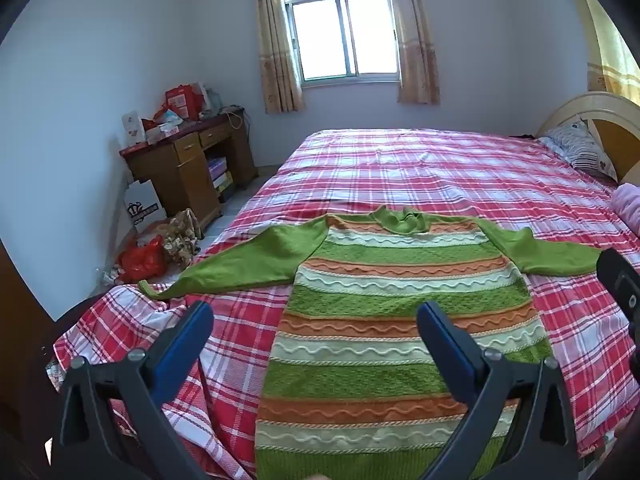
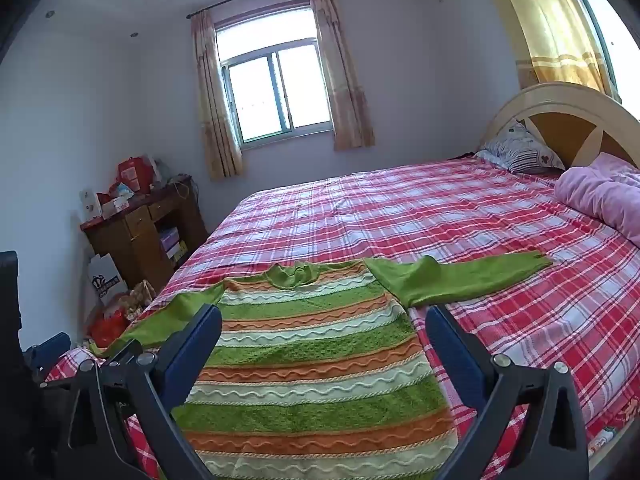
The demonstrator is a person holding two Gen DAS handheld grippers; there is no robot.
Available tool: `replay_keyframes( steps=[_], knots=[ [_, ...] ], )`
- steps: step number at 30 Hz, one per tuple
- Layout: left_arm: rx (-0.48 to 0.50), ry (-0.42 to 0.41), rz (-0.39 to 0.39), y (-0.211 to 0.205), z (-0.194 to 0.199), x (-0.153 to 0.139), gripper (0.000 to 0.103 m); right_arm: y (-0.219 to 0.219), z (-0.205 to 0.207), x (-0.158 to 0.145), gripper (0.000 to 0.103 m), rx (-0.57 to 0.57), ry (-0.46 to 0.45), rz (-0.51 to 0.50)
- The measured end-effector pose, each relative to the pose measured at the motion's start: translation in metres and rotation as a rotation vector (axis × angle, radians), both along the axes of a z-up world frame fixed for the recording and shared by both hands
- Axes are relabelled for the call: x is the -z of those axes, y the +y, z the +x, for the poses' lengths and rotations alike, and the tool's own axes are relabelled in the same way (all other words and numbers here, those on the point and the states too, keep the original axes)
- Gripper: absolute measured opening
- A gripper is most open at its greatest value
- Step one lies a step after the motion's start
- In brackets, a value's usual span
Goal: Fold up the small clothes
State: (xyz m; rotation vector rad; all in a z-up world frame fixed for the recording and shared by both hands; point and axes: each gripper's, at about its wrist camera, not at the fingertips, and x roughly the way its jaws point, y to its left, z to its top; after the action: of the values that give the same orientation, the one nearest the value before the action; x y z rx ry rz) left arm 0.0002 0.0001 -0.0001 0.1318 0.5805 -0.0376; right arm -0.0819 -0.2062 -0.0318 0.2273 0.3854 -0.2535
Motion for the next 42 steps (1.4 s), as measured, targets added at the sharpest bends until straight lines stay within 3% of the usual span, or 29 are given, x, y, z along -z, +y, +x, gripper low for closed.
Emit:
replay_keyframes(
  steps=[13,42],
  knots=[
    [0.011,0.016,-0.013,-0.015,0.0,0.008,0.103,-0.005,0.002,0.008,0.102,0.008,0.013,0.001],
    [0.016,0.04,-0.027,-0.004,0.004,0.011,0.103,-0.004,0.008,0.01,0.102,0.014,0.04,0.012]
  ],
)
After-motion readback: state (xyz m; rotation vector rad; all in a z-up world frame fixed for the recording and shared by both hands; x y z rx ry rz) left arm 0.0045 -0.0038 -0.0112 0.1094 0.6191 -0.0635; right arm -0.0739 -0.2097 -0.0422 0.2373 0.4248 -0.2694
